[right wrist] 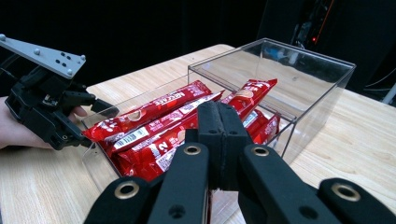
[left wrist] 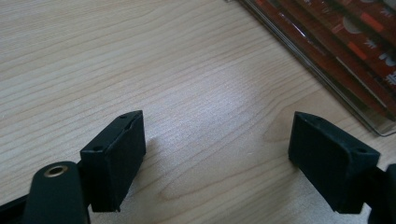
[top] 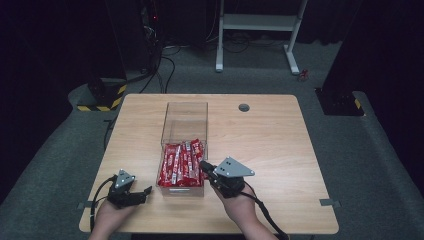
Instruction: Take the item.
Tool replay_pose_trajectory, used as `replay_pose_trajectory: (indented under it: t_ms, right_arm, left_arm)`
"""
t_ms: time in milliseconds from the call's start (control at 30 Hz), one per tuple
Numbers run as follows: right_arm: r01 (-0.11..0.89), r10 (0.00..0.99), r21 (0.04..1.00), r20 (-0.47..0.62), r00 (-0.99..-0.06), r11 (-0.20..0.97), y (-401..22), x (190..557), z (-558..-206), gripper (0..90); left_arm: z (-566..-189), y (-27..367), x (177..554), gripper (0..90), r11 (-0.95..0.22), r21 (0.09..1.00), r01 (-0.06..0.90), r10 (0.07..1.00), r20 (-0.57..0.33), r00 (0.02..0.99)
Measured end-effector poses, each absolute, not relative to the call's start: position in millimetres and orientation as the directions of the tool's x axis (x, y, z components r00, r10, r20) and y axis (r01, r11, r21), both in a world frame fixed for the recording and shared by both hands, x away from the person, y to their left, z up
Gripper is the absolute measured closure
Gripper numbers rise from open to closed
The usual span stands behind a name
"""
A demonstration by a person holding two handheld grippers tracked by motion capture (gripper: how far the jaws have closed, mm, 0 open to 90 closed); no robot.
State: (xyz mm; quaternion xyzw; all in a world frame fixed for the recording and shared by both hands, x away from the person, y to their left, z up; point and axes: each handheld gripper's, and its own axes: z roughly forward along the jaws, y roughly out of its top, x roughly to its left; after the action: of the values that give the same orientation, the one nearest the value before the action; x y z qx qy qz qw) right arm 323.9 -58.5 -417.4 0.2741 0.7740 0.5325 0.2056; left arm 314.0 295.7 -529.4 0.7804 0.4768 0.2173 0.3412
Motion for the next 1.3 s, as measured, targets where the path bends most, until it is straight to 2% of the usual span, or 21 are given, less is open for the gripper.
replay_pose_trajectory:
  t_ms: [567,1300]
  right_arm:
    - [0.182,0.652,0.957,-0.010,-0.758,0.227,-82,320,-418,90.0]
    - [0.206,0.697,0.959,0.013,-0.717,0.194,-106,328,-422,90.0]
  left_arm:
    - [-530,295,313,19.3,-0.304,0.742,0.598,0.894,0.006,0.447]
    - [-530,295,313,19.3,-0.304,0.742,0.597,0.894,0.006,0.448]
